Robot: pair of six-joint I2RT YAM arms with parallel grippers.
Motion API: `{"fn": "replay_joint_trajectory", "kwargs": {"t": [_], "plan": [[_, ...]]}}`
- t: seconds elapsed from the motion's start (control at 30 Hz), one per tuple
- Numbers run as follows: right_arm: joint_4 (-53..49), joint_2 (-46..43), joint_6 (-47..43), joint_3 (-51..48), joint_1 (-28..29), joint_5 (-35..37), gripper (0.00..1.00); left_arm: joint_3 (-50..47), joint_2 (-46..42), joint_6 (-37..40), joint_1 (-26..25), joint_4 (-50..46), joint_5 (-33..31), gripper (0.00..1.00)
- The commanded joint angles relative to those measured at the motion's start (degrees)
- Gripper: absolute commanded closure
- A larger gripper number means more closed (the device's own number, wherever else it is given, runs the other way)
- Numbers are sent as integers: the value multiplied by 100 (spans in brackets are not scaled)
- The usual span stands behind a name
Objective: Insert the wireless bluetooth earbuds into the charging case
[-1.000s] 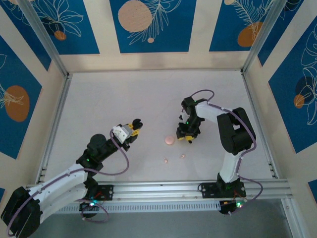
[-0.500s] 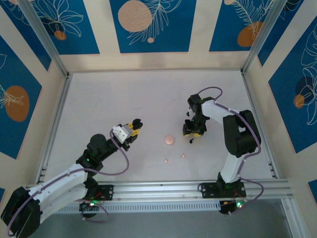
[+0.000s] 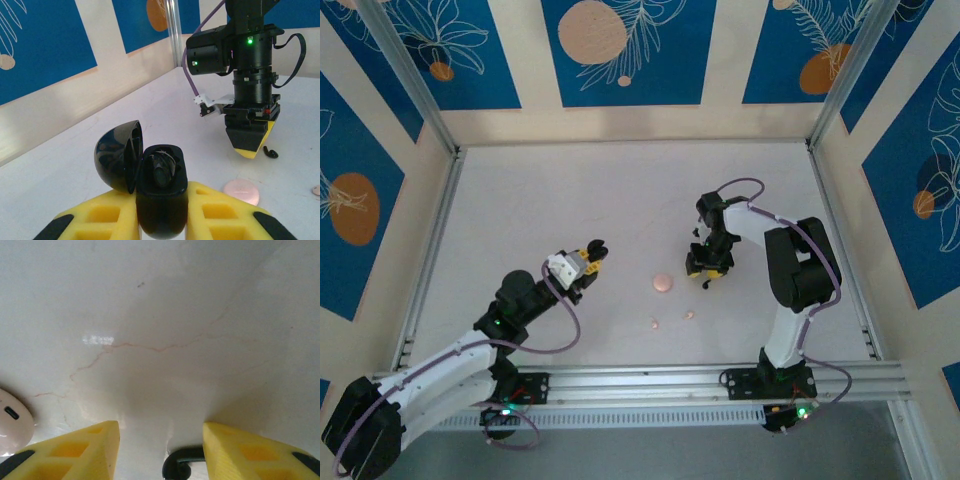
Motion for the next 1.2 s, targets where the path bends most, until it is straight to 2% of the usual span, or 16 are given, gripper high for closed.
{"fn": "replay_joint_trajectory", "kwargs": {"t": [0.0,0.6,1.0,1.17], "plan": [[-482,-54,244,-226,52,-32,53,110,-64,61,69,-1,64,78],[-726,-576,595,-609,300,-317,61,105,-150,35,68,-83,97,78],[-951,-403,247,-66,382,527,63,109,-219,35,69,-144,80,78],[-933,-80,131,110,472,545,65,105,-263,43,70,-205,55,78]]}}
